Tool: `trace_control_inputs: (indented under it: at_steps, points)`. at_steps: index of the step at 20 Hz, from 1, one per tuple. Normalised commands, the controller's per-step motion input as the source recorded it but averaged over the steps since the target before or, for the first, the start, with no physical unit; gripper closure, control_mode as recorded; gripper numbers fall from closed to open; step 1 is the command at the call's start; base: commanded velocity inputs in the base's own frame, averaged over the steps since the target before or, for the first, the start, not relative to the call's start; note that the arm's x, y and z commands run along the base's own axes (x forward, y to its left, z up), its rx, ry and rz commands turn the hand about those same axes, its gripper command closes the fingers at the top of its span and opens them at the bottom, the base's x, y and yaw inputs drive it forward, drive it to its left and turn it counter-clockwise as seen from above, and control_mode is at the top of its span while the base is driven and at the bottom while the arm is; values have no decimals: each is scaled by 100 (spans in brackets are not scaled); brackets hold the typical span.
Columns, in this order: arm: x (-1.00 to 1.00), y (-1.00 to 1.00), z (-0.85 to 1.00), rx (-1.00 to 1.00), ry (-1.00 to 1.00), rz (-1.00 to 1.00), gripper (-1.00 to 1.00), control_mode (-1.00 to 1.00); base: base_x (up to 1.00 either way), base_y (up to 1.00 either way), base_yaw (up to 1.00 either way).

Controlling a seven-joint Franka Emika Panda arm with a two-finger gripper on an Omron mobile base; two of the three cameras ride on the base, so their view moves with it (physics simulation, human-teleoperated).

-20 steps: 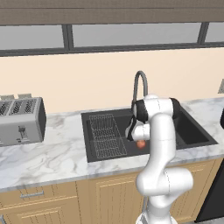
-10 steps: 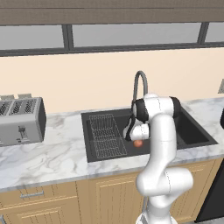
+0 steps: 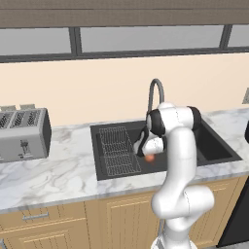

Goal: Dump the onion from the pot into the sink. Then turn on the water and wash the onion. Then turn off the water and put the onion back in the pot.

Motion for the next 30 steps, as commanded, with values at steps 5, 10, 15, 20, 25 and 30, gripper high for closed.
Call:
trace_control_inputs:
  at_steps: [5, 10, 15, 20, 25, 30]
  points:
    - [0, 22, 14, 0, -1, 0, 100, -100, 0, 0, 0]
    - [-13, 1, 23, 0, -6, 0, 100, -100, 0, 0, 0]
    - [-22, -3, 38, 0, -4, -1, 100, -100, 0, 0, 0]
    - [-27, 0, 45, 0, -4, 0, 100, -100, 0, 0, 0]
    - [-29, 1, 44, 0, -3, 0, 100, -100, 0, 0, 0]
    - [-23, 7, 51, 0, 0, 0, 100, -100, 0, 0, 0]
